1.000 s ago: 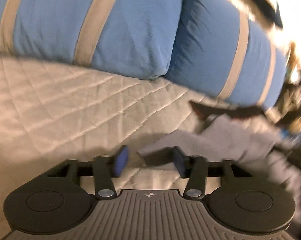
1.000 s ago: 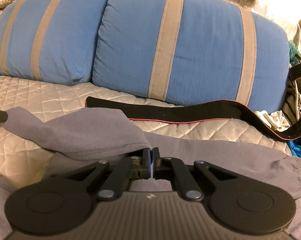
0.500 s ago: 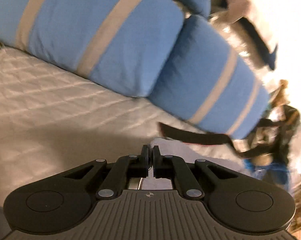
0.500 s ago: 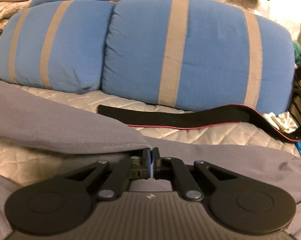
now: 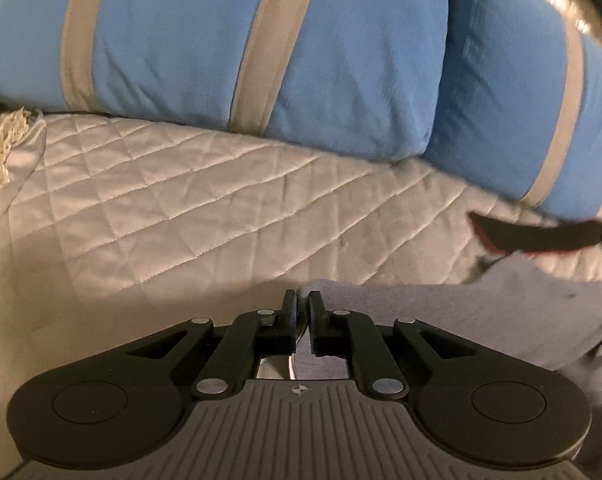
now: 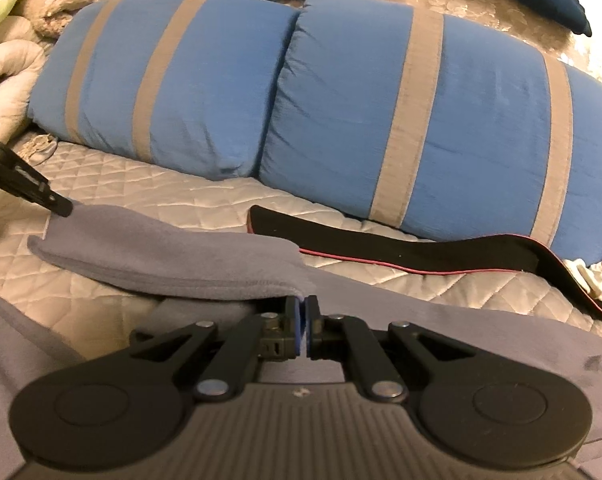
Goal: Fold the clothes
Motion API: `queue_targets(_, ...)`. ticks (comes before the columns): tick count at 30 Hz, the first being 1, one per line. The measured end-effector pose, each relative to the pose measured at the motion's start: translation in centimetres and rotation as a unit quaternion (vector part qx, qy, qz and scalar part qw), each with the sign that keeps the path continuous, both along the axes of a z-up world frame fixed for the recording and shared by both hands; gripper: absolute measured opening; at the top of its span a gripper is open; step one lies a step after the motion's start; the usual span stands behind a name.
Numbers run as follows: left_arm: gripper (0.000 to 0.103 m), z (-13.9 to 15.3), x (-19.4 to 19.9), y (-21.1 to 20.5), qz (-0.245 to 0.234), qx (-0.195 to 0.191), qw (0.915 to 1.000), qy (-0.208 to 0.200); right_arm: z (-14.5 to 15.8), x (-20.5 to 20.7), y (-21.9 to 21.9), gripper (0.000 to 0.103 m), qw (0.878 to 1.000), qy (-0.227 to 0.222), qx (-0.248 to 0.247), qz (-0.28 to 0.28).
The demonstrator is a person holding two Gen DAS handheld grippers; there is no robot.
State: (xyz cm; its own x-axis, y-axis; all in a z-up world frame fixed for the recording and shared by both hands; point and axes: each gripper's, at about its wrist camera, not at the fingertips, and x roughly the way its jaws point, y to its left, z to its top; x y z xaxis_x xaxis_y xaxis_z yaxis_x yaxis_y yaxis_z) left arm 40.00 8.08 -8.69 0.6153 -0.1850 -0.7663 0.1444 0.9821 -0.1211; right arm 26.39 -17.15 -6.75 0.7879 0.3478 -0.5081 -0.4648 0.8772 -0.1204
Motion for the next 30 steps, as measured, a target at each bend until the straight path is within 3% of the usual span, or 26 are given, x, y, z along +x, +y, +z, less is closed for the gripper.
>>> queue_targets(1,0.013,-0.2,0.2,-0.3,-0.001,0.012,0.9999,0.008,0.0,0.0,0.0,0.03,1.0,-0.001,-0.001,-0.001)
queue_targets(3,0.026,0.0,-0.4,-0.3,0.004,0.033,0.9995,0.0,0.2,0.0,-0.1,0.047,1.0,-0.002,-0.002,-0.003)
queue_targets(6,0.036,1.4,-2.5,-0.1,0.001,0.061,0.997,-0.048,0.7,-0.2,-0.6,0.07,1.0,-0.01,0.003,-0.006)
queue_targets(7,0.036,1.9,-3.5,-0.4,-0.01,0.076,0.9947,-0.069,0.9,-0.3,-0.7,0.076,1.0,-0.014,0.005,-0.008)
queue_targets(9,0.037,2.7,-6.1,-1.8,-0.065,0.13,0.9826,-0.115,1.4,-0.7,-1.4,0.079,1.0,-0.018,0.021,-0.013)
queue_targets(12,0.037,2.4,-9.5,-4.4,-0.159,0.224,0.9485,-0.157,2.3,-1.2,-2.5,0.087,0.998,-0.02,0.053,-0.024)
queue_targets(15,0.037,1.5,-11.6,-6.4,-0.219,0.268,0.9222,-0.172,2.8,-1.8,-3.4,0.088,0.996,-0.026,0.074,-0.036)
queue_targets(20,0.037,-1.2,-12.9,-9.7,-0.287,0.36,0.8666,-0.192,2.9,-2.0,-4.5,0.091,0.995,-0.027,0.087,-0.046)
queue_targets(26,0.034,-4.4,-13.7,-12.1,-0.345,0.444,0.8028,-0.199,2.7,-1.8,-4.8,0.091,0.994,-0.019,0.092,-0.047)
queue_targets(30,0.032,-5.1,-13.6,-12.7,-0.364,0.476,0.7762,-0.196,2.8,-2.0,-4.7,0.091,0.995,-0.023,0.091,-0.044)
